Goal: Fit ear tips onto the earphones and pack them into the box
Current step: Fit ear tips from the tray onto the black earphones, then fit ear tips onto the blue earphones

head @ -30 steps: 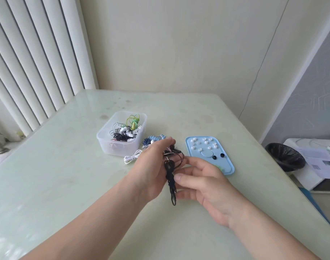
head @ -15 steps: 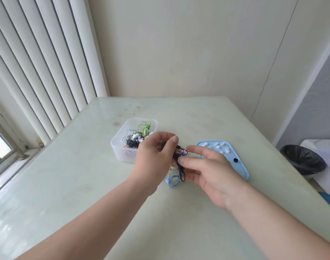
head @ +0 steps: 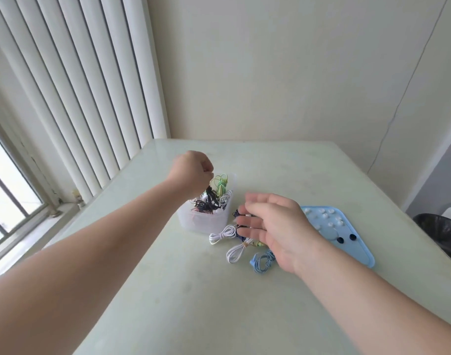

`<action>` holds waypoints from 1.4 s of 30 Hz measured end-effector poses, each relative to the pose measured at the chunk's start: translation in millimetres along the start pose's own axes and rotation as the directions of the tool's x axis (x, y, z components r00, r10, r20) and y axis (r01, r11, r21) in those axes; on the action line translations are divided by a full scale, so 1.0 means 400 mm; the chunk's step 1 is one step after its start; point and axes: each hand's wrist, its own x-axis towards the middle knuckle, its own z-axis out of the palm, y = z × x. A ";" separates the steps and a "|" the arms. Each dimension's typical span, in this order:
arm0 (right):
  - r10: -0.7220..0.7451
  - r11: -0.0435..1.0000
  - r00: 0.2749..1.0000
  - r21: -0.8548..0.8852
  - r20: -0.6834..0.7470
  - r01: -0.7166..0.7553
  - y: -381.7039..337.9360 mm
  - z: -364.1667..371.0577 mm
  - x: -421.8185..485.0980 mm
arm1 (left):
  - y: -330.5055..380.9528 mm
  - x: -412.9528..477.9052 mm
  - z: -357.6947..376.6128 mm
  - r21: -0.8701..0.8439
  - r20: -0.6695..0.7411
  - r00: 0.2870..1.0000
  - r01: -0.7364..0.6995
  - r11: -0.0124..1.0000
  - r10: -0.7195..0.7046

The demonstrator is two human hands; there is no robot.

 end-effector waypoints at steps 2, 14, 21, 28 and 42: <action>0.003 1.000 1.000 -0.015 0.006 -0.003 0.005 -0.012 -0.006 | -0.017 0.002 0.023 0.169 0.055 0.998 -0.004 0.986 -0.005; -0.049 0.994 0.998 -0.101 -0.027 0.046 -0.024 -0.086 -0.019 | 0.071 -0.097 -0.031 0.695 0.172 0.969 -0.246 0.675 0.175; -0.040 0.911 0.993 -0.413 -0.111 -0.010 -0.016 -0.203 -0.052 | 0.148 -0.291 0.120 0.201 0.503 0.794 -0.492 0.847 0.342; -0.013 0.920 0.993 -0.392 -0.116 -0.034 0.049 -0.266 -0.111 | 0.150 -0.302 0.184 0.362 0.535 0.809 -0.479 0.799 0.243; 0.104 0.994 0.976 -0.058 0.194 -0.094 0.072 -0.307 -0.156 | 0.238 -0.312 0.132 -0.668 0.676 0.685 0.413 0.619 0.272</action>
